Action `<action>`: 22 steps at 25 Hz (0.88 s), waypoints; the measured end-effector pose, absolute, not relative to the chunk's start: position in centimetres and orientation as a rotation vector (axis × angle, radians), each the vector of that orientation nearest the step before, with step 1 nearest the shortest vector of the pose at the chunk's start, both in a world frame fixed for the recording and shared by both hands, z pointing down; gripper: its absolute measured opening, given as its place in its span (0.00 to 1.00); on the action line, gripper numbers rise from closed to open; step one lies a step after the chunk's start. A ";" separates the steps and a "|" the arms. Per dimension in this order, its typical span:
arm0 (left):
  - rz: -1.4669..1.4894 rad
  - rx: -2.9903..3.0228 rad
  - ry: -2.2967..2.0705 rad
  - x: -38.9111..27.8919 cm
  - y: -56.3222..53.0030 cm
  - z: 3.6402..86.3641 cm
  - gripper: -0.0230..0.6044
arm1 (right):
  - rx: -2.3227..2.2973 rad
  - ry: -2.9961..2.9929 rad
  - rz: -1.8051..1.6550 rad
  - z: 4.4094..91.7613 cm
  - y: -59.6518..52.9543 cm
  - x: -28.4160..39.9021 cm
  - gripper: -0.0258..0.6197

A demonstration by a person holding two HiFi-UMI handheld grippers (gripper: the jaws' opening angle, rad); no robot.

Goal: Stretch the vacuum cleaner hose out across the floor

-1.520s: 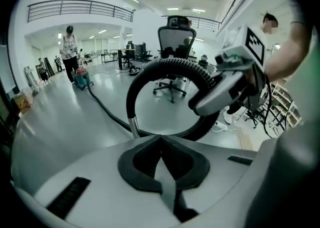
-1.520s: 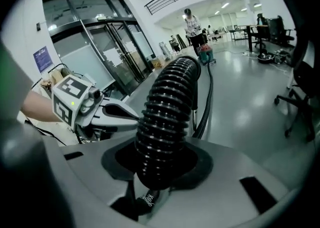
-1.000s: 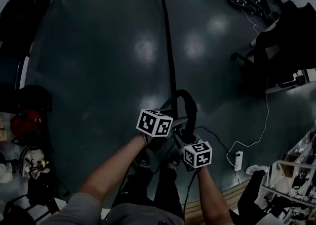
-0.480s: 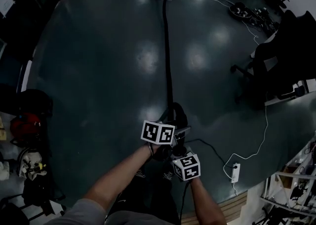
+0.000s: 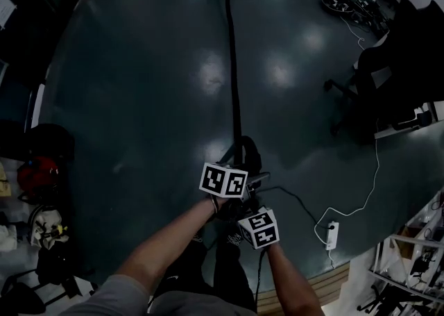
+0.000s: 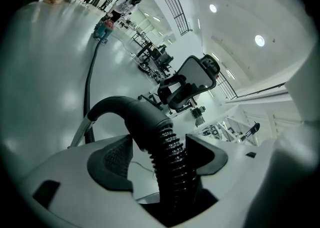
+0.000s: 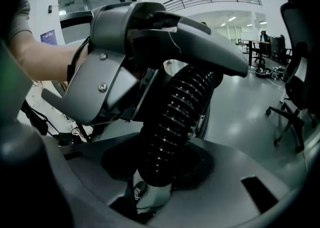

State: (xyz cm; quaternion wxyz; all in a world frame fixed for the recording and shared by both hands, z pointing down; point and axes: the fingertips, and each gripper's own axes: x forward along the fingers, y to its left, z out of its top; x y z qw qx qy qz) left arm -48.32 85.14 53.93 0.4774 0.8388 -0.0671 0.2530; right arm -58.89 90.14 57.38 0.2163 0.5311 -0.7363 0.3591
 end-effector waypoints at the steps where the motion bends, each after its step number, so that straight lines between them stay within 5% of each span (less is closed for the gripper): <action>1: 0.629 2.039 -0.158 -48.0 85.3 54.1 0.55 | 1.471 -2.048 1.005 57.3 90.2 -58.7 0.26; 10: 0.716 2.011 -0.140 -45.8 87.8 53.8 0.43 | 1.334 -2.161 1.019 58.2 91.6 -56.6 0.27; 17: 0.696 2.130 -0.040 -46.4 87.6 52.0 0.38 | 1.260 -2.244 0.990 57.8 90.8 -55.9 0.39; 22: 0.752 2.222 0.071 -47.7 85.7 52.6 0.37 | 1.330 -2.172 0.964 56.7 91.8 -51.9 0.39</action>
